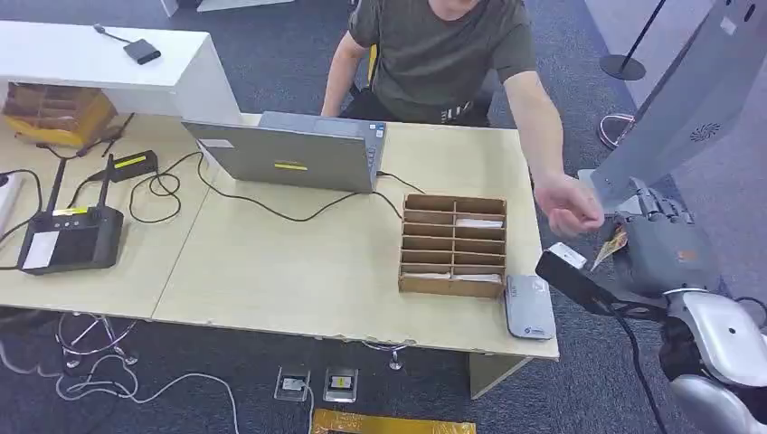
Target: Pass the card to the sensor for recognition and then transmit it.
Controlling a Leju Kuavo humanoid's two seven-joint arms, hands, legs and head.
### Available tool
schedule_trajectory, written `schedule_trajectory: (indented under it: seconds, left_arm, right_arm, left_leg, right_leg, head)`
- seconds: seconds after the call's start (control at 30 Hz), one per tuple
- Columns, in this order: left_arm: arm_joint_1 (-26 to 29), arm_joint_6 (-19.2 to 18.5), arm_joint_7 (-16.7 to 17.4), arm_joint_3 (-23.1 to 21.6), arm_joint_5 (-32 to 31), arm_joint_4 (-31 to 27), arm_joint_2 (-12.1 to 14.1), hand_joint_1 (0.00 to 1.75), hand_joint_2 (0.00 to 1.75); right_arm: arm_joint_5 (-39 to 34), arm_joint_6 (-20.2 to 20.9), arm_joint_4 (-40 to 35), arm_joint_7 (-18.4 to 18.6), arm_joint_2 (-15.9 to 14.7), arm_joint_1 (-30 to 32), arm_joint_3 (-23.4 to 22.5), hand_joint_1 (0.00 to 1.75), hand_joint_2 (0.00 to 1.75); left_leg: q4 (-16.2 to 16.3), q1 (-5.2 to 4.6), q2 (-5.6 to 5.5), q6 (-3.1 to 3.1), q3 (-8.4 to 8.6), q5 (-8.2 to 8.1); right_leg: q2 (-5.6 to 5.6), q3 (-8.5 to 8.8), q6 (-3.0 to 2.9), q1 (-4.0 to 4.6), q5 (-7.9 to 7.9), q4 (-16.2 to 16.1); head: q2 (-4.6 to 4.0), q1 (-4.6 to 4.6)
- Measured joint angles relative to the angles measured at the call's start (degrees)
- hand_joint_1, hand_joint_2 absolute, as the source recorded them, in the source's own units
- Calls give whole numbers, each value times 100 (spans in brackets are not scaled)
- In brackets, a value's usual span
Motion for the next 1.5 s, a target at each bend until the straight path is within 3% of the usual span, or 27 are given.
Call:
schedule_trajectory:
  seconds: [0.73,1.1,1.5]
  left_arm:
    - [-2,17,7,-2,20,0,2,0,0]
    - [-16,83,15,-57,42,-2,0,0,0]
    - [-34,72,15,-142,98,-2,0,0,0]
  right_arm:
    - [-197,-131,15,-2,24,-7,208,175,175]
    - [-686,-951,393,-2,142,-20,631,175,175]
    - [-927,-1279,1010,-15,310,-216,1112,175,175]
  left_leg:
    - [0,0,0,0,-2,0]
    - [-1,0,-1,0,-3,0]
    - [-1,0,-2,0,-5,0]
  right_leg:
    - [-1,0,0,0,0,0]
    - [-3,1,0,0,0,0]
    - [-6,0,0,0,0,1]
  head:
    - [0,2]
    - [0,0]
    - [0,0]
